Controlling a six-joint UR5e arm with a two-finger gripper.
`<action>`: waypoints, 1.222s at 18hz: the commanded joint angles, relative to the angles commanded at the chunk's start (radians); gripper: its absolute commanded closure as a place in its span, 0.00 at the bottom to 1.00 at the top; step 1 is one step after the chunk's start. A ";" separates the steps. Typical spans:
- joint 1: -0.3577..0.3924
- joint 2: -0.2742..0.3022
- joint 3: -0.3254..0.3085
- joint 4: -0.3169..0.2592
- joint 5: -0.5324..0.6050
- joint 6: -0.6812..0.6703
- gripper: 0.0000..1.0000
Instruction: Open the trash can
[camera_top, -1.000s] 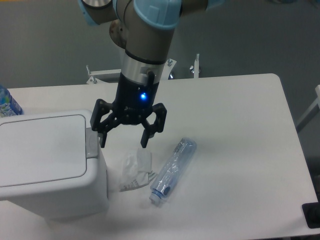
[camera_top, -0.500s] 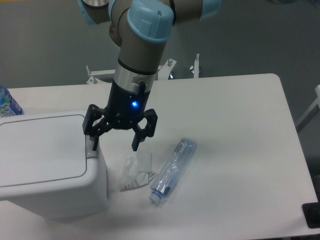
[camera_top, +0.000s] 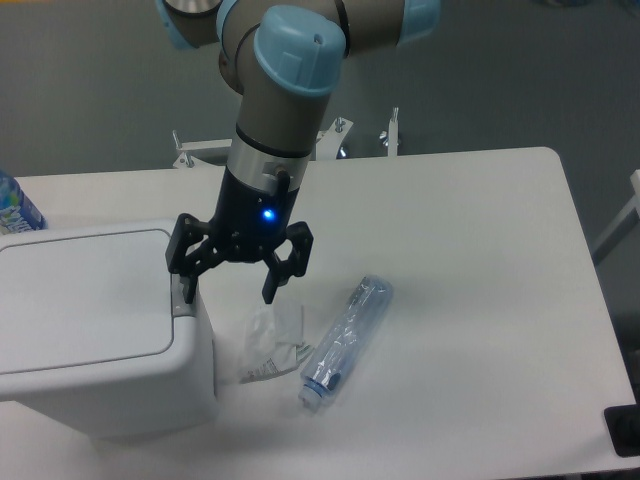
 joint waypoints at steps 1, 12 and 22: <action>0.000 0.000 0.000 0.000 0.002 0.000 0.00; 0.000 -0.002 -0.005 0.002 0.002 0.002 0.00; 0.023 0.005 0.109 0.121 0.037 0.011 0.00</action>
